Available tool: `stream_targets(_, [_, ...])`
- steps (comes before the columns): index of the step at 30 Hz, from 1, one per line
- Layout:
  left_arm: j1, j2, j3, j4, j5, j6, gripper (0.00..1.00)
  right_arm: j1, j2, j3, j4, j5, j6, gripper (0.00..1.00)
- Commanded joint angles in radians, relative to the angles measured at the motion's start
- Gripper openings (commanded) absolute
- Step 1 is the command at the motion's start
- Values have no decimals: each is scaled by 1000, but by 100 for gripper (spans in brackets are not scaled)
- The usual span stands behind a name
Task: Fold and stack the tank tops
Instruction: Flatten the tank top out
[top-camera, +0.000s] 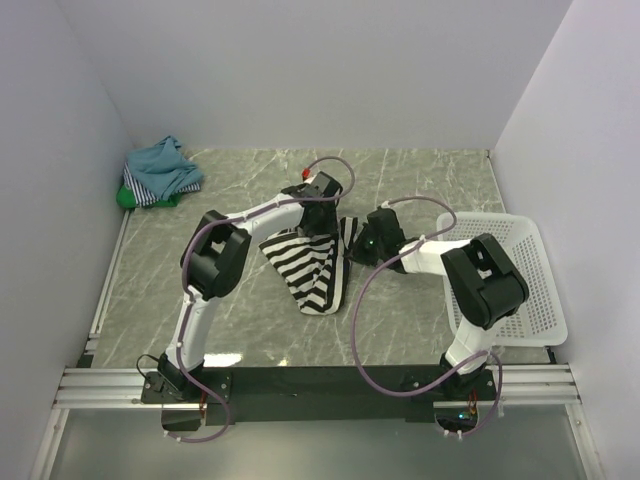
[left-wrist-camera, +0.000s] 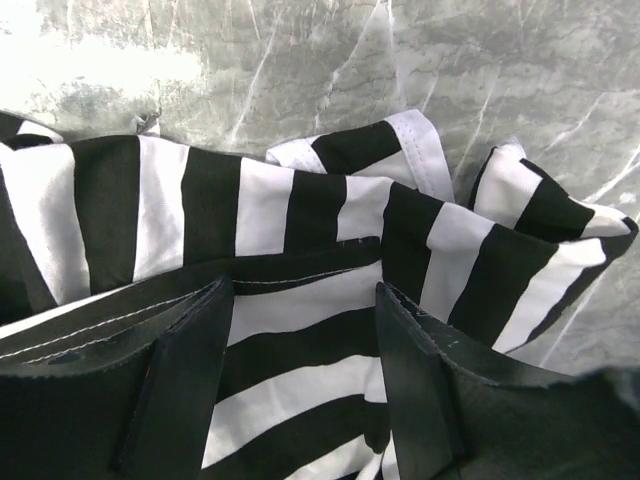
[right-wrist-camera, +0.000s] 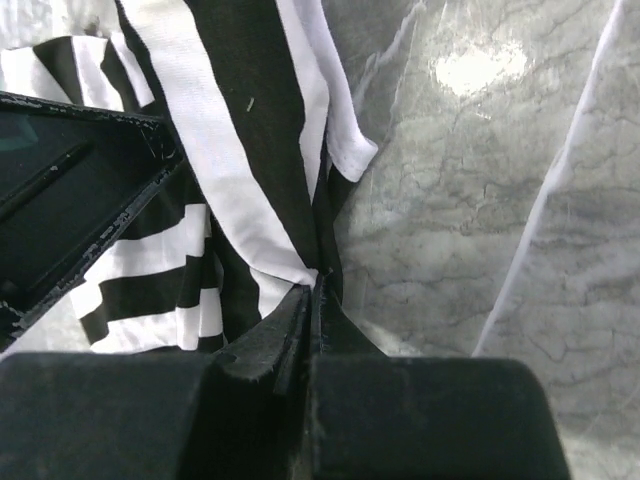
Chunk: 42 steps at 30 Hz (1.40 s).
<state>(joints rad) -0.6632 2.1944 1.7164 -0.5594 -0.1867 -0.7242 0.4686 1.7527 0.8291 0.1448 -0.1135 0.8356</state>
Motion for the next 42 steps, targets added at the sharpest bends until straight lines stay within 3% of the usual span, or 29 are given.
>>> stream_targets(1, [-7,-2,29,-14,-16,8,64,-18,-28,-37,119,-60,39,0])
stream_targets(13, [-15,30,80,-37,-37,-4,64,-58,11,-136,386,-202,135,0])
stream_targets(20, [-16,60,124,-65,-65,16,69,-61,28,-125,383,-209,131,0])
stream_targets(23, [-16,67,135,-77,-71,26,60,-62,27,-125,375,-203,129,0])
stream_targets(26, [-15,57,138,-79,-82,34,36,-67,25,-122,358,-196,125,0])
stream_targets(27, [-13,53,138,-83,-86,35,23,-71,22,-120,354,-193,125,0])
stream_targets(30, [-3,22,135,-70,-88,51,1,-82,8,-119,325,-186,114,0])
stream_targets(35, [23,-41,131,-89,-83,52,1,-91,-27,-108,266,-149,91,0])
stream_targets(42, [140,-244,-4,-51,-36,31,1,-96,-123,-30,64,-22,23,0])
